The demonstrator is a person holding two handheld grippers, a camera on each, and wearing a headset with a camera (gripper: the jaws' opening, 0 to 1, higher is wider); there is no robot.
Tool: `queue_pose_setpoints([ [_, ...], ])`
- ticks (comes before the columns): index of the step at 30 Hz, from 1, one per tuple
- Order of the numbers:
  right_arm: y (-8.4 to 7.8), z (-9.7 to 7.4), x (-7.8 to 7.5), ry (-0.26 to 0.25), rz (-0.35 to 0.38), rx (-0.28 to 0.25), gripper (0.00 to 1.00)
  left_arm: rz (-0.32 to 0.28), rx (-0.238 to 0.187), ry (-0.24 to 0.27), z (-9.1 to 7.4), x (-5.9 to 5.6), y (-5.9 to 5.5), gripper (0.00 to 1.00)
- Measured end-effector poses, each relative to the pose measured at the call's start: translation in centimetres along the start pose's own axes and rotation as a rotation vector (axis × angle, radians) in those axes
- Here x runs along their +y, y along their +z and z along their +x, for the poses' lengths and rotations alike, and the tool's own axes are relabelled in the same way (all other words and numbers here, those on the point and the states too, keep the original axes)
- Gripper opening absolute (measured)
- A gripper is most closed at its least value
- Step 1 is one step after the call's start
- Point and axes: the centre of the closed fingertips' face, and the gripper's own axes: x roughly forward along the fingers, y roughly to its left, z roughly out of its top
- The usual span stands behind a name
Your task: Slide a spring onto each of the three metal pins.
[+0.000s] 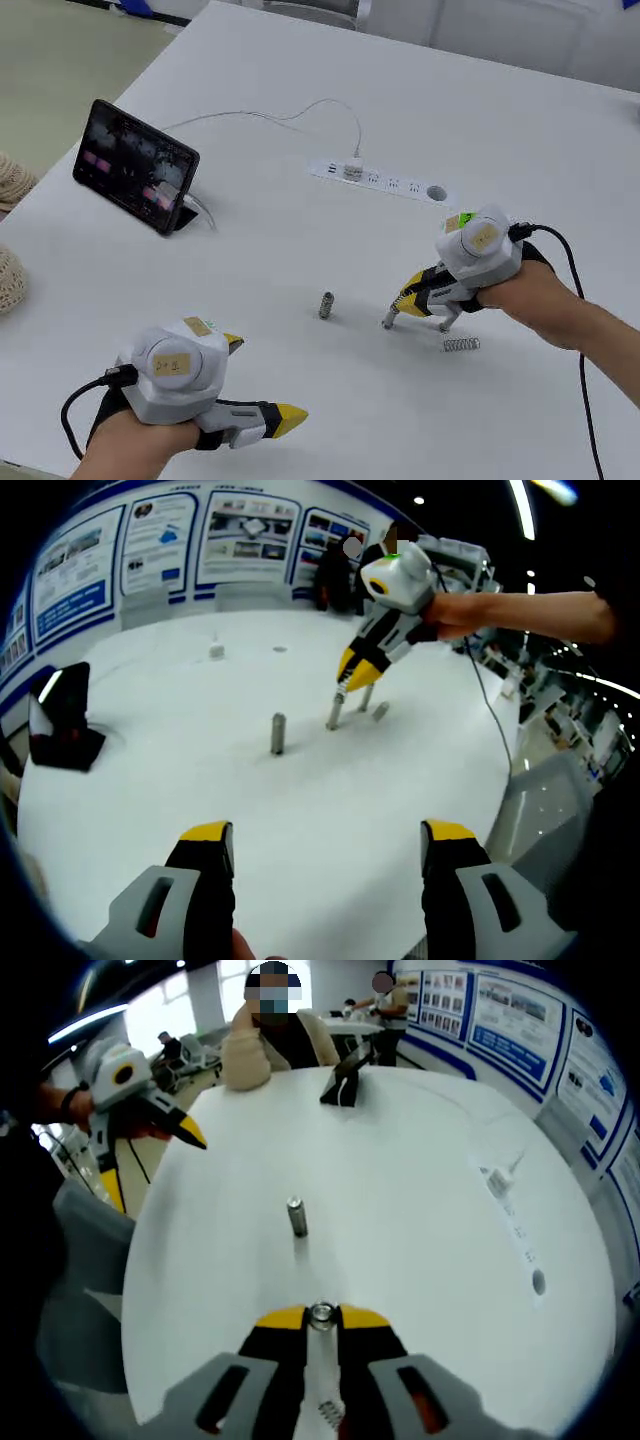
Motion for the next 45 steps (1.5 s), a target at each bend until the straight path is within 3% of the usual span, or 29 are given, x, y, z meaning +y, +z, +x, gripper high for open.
queue_pose_setpoints([
  [39,-2.2,3.8,0.2,0.025,-0.042,0.083,0.13,0.012,0.031,0.011,-0.4,0.1,-1.0,0.76],
  [45,-2.2,4.0,0.2,0.023,-0.02,0.071,0.13,0.01,0.028,0.013,-0.4,0.3,-0.9,0.76],
])
